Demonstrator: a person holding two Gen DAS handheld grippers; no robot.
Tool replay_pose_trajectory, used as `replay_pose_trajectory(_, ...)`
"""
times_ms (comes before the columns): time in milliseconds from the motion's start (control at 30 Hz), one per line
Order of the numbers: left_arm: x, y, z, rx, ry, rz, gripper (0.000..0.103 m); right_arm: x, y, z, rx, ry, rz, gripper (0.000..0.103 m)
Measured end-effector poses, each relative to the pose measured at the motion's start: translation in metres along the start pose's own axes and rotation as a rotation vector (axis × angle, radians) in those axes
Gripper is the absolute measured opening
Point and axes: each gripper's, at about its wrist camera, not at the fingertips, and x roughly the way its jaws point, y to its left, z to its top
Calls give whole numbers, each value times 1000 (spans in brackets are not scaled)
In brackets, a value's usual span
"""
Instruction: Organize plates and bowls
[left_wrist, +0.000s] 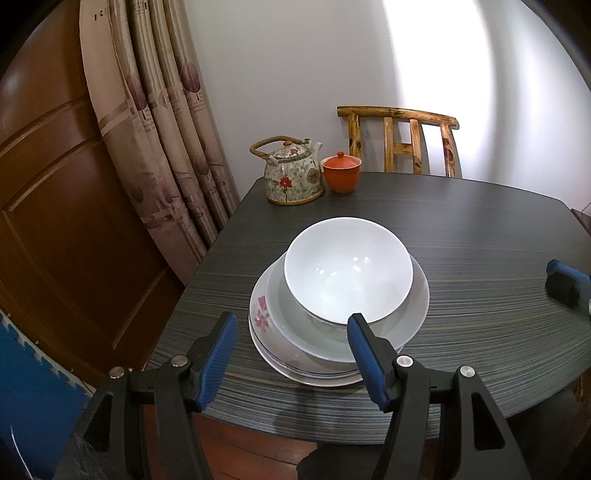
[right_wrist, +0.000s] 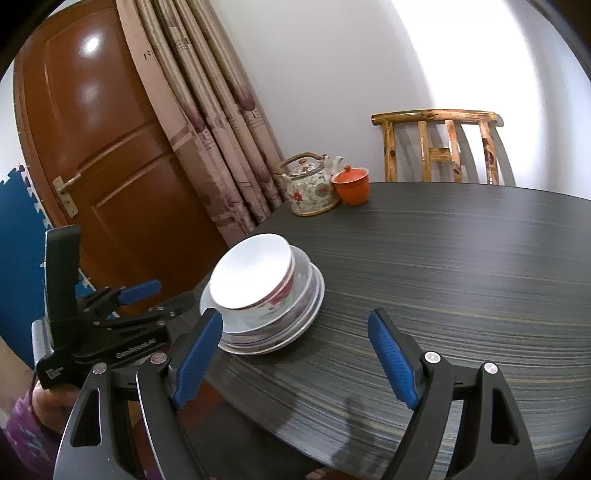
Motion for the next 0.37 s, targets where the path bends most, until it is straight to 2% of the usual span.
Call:
replay_pose_trajectory(100,0,3,-2,-14,-7,18,63,-3,-25,4,53,-9,-16,79)
replay_pose_trajectory(200,-2,8,-2,-27,-34,45,63,-8,-80,6,158,-10,-98,79)
replay_pose_trajectory(300,-1,11,-1,-45,-28,46,63,-18,-134,5,220,-16,-214,79)
replay_pose_trajectory(367,2,13,-1,-60,-4,31,64,-23,-180,2,241,5,-323,79)
